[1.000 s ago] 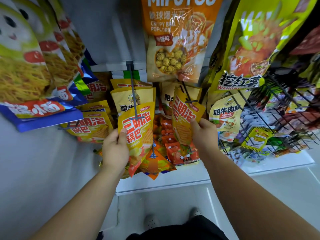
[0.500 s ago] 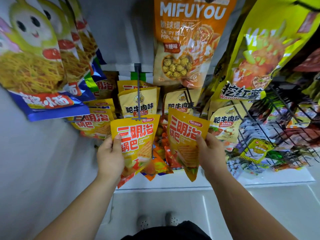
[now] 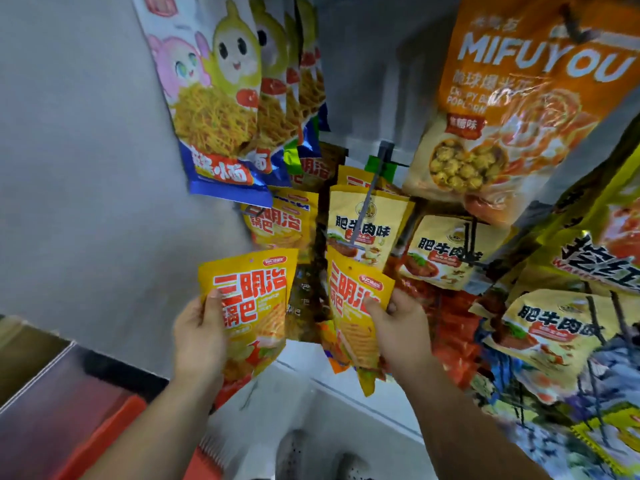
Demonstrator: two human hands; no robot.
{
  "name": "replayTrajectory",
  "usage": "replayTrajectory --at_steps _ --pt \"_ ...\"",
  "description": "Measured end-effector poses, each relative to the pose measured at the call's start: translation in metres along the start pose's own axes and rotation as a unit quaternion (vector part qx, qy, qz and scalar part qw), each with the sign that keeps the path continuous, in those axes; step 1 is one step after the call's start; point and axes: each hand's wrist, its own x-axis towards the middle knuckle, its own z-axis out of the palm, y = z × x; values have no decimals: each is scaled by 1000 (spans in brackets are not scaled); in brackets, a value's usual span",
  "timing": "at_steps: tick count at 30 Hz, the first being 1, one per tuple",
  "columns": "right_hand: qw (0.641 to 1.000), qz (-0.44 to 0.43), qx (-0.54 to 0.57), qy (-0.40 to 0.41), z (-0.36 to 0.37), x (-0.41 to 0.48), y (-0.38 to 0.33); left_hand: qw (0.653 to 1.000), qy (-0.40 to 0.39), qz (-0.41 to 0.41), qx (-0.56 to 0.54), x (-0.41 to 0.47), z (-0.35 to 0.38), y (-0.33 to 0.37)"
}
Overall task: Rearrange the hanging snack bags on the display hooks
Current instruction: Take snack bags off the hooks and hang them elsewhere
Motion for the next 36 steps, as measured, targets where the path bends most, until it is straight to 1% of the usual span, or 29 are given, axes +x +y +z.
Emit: replayTrajectory --at_steps 4,7,13,16,19,25,29,32,36 --pt "998 -19 4 -63 24 8 -17 997 75 2 8 -12 -27 -4" --pt "994 -35 7 -100 45 15 -34 994 113 -2 14 -18 -43 -5" --pt "989 -80 -28 -120 96 30 -63 991 131 1 -3 -12 -60 -8" --pt "988 -86 -9 -132 120 45 -71 992 126 -11 -16 1 -63 -14" --pt "988 -105 28 -110 136 61 -73 994 113 -1 0 18 -60 -15" --pt "988 -127 43 -73 152 87 -68 993 109 37 -7 39 -43 -14" --pt "987 -138 53 -56 155 91 -66 992 116 36 -25 46 -39 -22" --pt "987 -155 22 -41 158 97 -69 992 106 31 -64 43 -32 -20" --pt "986 -164 -28 2 153 111 -72 992 92 32 -84 35 -24 -11"
